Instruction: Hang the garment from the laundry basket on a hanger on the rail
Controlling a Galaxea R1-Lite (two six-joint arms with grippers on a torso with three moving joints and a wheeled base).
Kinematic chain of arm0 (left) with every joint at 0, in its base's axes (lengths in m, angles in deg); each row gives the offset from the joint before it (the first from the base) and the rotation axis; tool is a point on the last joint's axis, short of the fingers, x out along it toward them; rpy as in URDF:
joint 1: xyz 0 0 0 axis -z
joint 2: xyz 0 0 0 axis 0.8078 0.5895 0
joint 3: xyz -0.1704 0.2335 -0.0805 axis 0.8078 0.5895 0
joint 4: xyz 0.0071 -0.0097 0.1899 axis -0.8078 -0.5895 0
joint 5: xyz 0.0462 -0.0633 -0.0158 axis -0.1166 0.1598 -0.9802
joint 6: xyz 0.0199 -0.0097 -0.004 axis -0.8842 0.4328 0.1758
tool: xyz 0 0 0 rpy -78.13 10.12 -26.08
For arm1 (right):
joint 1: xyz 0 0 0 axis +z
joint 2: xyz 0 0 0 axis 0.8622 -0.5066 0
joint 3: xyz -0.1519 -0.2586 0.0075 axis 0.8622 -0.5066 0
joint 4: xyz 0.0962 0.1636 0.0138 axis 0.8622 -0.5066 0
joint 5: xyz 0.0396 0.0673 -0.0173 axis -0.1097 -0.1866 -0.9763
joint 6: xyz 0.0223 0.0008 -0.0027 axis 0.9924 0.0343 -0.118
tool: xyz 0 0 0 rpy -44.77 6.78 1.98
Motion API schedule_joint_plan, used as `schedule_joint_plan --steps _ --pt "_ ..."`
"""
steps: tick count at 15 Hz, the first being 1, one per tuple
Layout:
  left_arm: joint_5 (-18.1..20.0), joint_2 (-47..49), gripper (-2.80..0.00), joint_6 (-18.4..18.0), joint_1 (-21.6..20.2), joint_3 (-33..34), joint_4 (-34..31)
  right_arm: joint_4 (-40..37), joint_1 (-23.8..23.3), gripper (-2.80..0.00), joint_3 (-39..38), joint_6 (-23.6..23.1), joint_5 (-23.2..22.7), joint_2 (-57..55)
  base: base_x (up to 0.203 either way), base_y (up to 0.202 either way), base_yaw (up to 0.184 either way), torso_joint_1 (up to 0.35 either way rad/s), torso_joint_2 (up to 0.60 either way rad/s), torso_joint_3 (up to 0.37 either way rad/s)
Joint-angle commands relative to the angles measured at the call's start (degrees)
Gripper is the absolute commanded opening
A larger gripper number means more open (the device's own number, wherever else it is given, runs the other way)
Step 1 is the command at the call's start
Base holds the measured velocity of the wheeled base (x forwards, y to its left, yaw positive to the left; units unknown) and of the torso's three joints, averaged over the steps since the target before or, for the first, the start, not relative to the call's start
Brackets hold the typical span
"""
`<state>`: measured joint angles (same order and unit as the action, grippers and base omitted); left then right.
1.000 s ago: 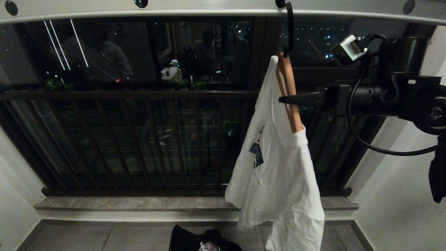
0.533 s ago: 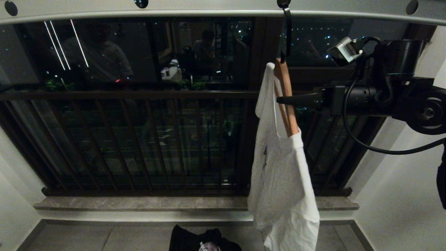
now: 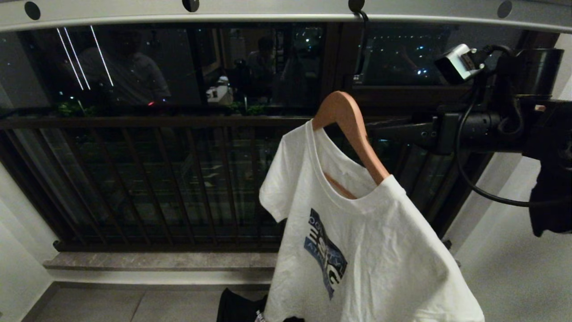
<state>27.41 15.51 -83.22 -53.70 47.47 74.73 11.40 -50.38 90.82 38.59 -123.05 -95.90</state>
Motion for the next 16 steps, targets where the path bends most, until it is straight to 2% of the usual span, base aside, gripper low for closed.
schedule_joint_plan --steps 1,4,5,7,11,14,16 --pt "0.0 0.0 -2.80 0.1 0.0 0.1 0.1 0.0 0.0 0.00 -1.1 -0.1 -0.4 4.7 0.000 0.000 0.000 0.000 0.00 0.000" --pt "0.0 0.0 -2.80 0.0 0.0 0.1 0.0 -1.1 -0.2 0.00 -2.3 0.2 0.9 9.3 0.000 0.000 0.000 0.000 0.00 0.000" --pt "0.0 0.0 -2.80 0.0 0.0 0.1 0.0 -1.4 -0.3 -2.80 -3.5 0.2 2.1 10.8 0.000 0.000 0.000 0.000 0.00 0.000" --pt "0.0 0.0 -2.80 0.0 0.0 0.1 0.0 -1.7 -1.1 -2.80 -7.4 0.2 5.2 16.3 0.000 0.000 0.000 0.000 0.00 0.000" --pt "0.0 0.0 -2.80 0.1 0.0 0.1 0.0 -2.9 -5.7 -2.80 -17.2 0.1 9.1 32.0 0.000 0.000 0.000 0.000 0.00 0.000" --pt "0.0 0.0 -2.80 0.1 0.0 0.1 0.1 -4.9 -10.8 -2.80 -25.8 0.1 14.5 45.8 0.000 0.000 0.000 0.000 0.00 0.000" --pt "0.0 0.0 -2.80 0.1 0.0 0.1 0.1 -8.9 -17.8 -2.80 -30.0 0.1 17.3 55.5 0.000 0.000 0.000 0.000 0.00 0.000"
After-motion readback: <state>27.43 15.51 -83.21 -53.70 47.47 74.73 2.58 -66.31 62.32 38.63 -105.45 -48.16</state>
